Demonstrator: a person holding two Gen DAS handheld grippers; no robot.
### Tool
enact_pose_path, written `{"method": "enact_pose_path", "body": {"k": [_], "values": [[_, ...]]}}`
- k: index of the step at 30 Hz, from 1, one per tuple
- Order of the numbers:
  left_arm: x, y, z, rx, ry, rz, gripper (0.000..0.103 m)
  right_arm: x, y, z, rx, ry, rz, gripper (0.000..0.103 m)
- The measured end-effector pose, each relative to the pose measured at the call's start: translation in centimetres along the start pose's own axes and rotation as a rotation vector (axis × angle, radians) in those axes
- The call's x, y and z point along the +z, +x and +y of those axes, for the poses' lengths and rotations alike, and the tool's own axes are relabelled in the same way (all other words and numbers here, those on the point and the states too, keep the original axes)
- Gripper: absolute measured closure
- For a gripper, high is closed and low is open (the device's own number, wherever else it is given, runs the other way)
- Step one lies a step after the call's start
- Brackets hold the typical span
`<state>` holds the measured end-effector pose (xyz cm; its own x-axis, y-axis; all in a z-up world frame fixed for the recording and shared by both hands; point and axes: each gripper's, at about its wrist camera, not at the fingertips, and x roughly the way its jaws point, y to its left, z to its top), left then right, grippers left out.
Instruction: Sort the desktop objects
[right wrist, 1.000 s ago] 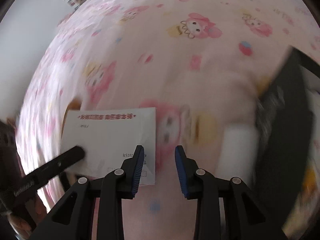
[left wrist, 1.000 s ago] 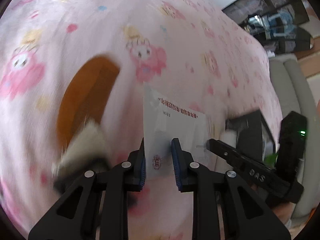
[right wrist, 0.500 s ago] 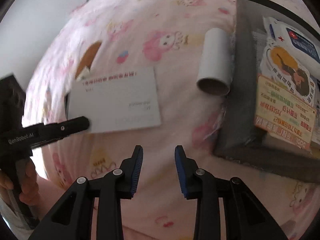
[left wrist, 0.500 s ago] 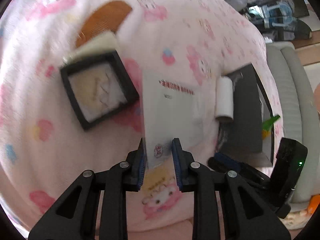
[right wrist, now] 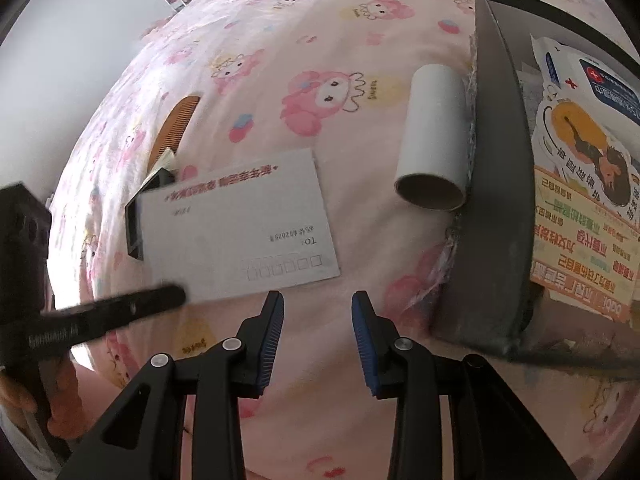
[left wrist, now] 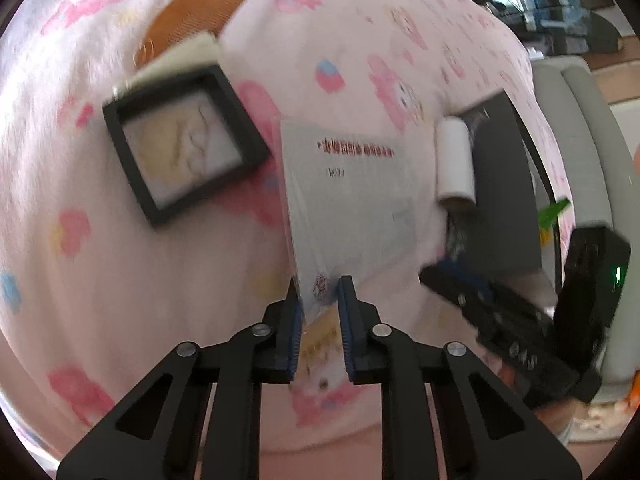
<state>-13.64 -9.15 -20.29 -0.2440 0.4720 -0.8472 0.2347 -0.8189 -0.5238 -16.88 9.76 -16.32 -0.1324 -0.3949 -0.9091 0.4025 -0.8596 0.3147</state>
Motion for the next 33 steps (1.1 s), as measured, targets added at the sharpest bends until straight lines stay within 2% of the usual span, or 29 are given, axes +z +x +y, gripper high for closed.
{"method": "enact_pose_path", "body": {"k": [2, 3, 4, 6, 11, 14, 16, 17, 18, 19, 23, 25, 26, 28, 33], "values": [[-0.8, 0.0, -0.3, -0.015, 0.016, 0.021, 0.087, 0.0, 0.1, -0.1, 0.000, -0.004, 0.001, 0.071], [-1.2, -0.1, -0.5, -0.023, 0.023, 0.032, 0.083, 0.1, 0.2, -0.1, 0.001, -0.006, 0.002, 0.071], [-1.3, 0.0, -0.5, -0.015, 0.021, 0.032, 0.073, 0.1, 0.3, -0.2, 0.001, -0.008, 0.002, 0.071], [-1.3, -0.2, -0.3, 0.022, 0.007, 0.007, 0.061, 0.1, 0.5, -0.3, 0.000, -0.010, 0.005, 0.071], [-0.3, -1.5, 2.2, 0.007, -0.121, -0.096, 0.061, 0.1, 1.6, -0.6, 0.001, 0.013, 0.033, 0.071], [0.6, -2.4, 2.7, 0.098, -0.136, -0.184, 0.061, -0.1, 2.1, -0.3, 0.016, 0.017, 0.050, 0.071], [1.1, -2.2, 3.2, 0.118, -0.136, -0.167, 0.061, -0.2, 2.4, 0.4, 0.032, -0.003, 0.062, 0.071], [1.1, -1.5, 3.3, 0.105, -0.140, -0.128, 0.063, -0.3, 2.4, 0.5, 0.032, -0.010, 0.064, 0.071], [1.1, -0.8, 3.3, 0.090, -0.141, -0.097, 0.070, -0.4, 2.4, 0.7, 0.031, -0.017, 0.065, 0.071], [0.9, -0.5, 3.2, 0.067, -0.127, -0.071, 0.072, -0.4, 2.5, 0.7, 0.027, -0.018, 0.067, 0.071], [-0.2, 0.3, 1.2, -0.058, -0.024, 0.027, 0.072, -0.5, 2.4, 0.0, 0.037, 0.016, 0.068, 0.071], [-0.8, 0.1, 0.1, -0.065, 0.028, 0.041, 0.069, -0.5, 2.3, -0.3, 0.039, 0.026, 0.064, 0.071], [-1.0, -0.2, -0.1, -0.042, 0.046, 0.030, 0.068, -0.6, 2.1, -0.4, 0.039, 0.028, 0.062, 0.071], [-1.1, -1.2, 0.2, -0.005, 0.043, 0.003, 0.055, -0.7, 2.0, -0.4, 0.038, 0.029, 0.058, 0.071], [0.0, -3.6, 3.0, 0.051, -0.085, -0.115, 0.054, -0.7, 2.1, -0.3, 0.038, 0.024, 0.059, 0.071]]}}
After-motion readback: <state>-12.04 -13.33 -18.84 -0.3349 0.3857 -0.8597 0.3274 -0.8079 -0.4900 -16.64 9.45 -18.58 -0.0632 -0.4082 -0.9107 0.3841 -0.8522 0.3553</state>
